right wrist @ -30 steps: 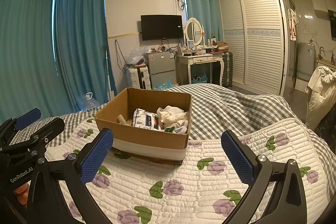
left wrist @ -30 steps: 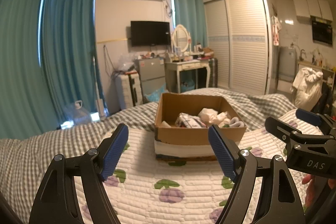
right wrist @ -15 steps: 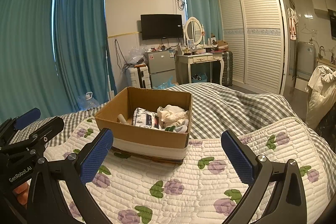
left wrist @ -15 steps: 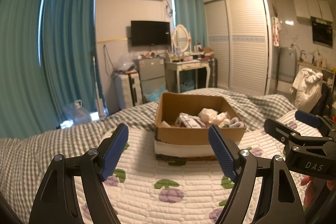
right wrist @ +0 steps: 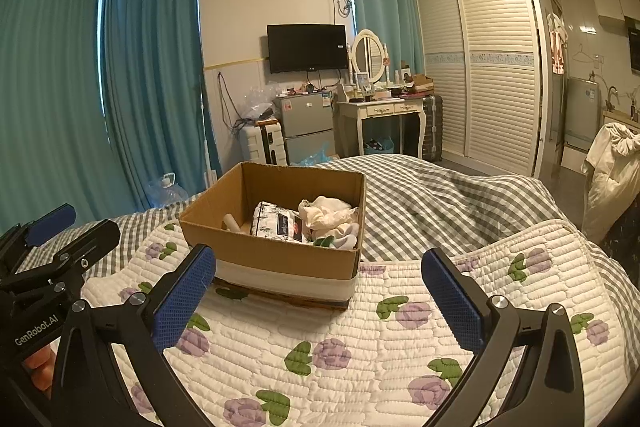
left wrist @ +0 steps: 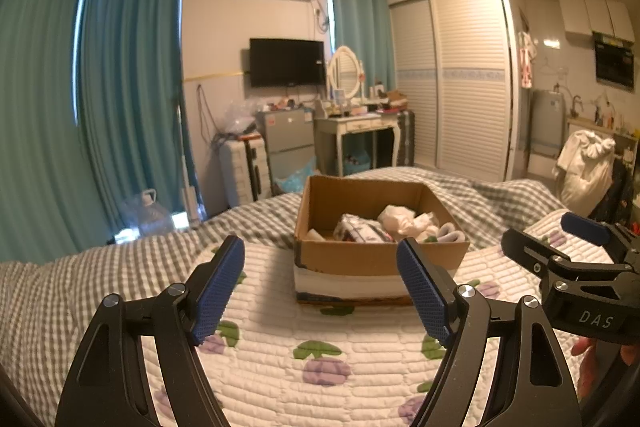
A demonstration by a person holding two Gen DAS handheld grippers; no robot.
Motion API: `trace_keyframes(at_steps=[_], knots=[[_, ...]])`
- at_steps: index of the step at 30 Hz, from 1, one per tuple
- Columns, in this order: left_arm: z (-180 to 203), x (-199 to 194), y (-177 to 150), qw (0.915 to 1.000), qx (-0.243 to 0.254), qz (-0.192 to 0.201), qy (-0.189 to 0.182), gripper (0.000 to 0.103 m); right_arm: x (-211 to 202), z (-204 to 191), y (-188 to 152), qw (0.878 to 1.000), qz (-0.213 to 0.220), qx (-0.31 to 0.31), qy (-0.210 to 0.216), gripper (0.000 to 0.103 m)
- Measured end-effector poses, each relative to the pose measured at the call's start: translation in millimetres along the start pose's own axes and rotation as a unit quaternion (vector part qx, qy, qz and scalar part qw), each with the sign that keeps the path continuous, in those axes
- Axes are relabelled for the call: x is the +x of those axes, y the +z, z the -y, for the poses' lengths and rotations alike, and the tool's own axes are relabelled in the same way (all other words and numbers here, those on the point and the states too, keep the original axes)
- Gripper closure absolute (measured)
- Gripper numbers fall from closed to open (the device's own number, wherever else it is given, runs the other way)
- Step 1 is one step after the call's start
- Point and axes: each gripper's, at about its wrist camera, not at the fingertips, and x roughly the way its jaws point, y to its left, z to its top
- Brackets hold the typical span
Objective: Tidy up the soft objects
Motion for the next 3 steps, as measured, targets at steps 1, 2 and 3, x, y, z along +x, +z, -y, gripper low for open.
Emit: trace_keyframes(at_steps=[1, 2, 3], knots=[[0.3, -0.1, -0.4, 1.0, -0.002, -0.001, 0.0, 0.023, -0.2, 0.1, -0.1, 1.0, 0.0, 0.0, 0.0, 0.0], [0.4, 0.0, -0.3, 1.0, -0.004, -0.001, -0.001, 0.023, 0.1, 0.2, 0.3, 1.0, 0.0, 0.0, 0.0, 0.0], [0.8, 0.8, -0.1, 1.0, -0.004, -0.003, -0.003, 0.023, 0.1, 0.3, -0.3, 1.0, 0.0, 0.0, 0.0, 0.0]])
